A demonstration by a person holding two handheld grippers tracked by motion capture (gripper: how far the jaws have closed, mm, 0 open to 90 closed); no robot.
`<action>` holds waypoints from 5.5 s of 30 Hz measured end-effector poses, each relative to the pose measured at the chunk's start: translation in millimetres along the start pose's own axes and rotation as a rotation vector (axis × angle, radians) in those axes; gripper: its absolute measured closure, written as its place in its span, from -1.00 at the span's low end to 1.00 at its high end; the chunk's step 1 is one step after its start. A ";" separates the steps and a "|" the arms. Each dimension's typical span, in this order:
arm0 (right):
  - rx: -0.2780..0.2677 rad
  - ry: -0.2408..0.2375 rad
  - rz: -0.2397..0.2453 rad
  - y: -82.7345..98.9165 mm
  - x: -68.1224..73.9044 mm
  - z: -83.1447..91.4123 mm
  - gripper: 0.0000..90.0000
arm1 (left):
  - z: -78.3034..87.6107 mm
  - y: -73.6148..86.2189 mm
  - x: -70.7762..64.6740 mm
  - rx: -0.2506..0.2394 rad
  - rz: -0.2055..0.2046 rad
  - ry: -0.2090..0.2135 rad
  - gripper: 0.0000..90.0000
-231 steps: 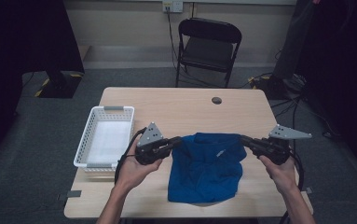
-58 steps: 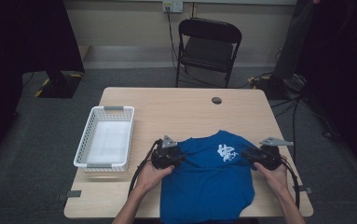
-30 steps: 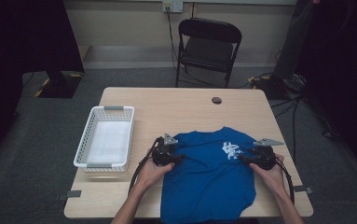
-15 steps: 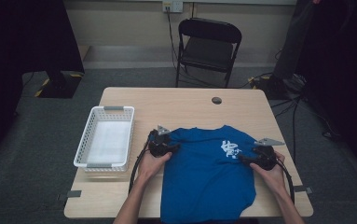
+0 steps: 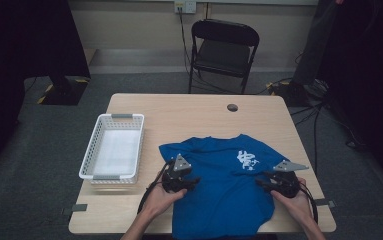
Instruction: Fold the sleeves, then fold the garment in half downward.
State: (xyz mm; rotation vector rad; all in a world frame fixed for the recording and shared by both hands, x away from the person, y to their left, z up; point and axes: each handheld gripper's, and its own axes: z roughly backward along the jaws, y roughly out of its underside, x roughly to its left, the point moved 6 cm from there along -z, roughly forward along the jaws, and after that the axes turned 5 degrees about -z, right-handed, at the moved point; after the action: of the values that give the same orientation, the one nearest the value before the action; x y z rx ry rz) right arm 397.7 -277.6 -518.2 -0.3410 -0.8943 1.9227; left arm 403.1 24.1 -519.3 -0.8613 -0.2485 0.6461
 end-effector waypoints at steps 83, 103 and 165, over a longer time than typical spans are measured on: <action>-0.035 0.160 -0.111 -39.8 -41.3 -6.3 -0.65 | 16.3 -18.9 22.8 -0.029 -0.022 -0.077 -0.61; -0.072 0.185 -0.166 24.7 -40.6 44.7 -0.65 | 62.1 32.1 21.1 0.006 0.075 -0.140 -0.61; 0.031 0.105 -0.022 -7.8 25.2 -30.0 -0.66 | 1.4 18.4 -18.2 0.028 -0.055 -0.067 -0.61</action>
State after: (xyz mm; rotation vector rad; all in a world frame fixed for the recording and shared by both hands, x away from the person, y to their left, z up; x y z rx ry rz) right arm 407.0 -240.6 -530.2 -0.4083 -0.7951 1.8790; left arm 380.4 22.6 -531.7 -0.8039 -0.3221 0.6265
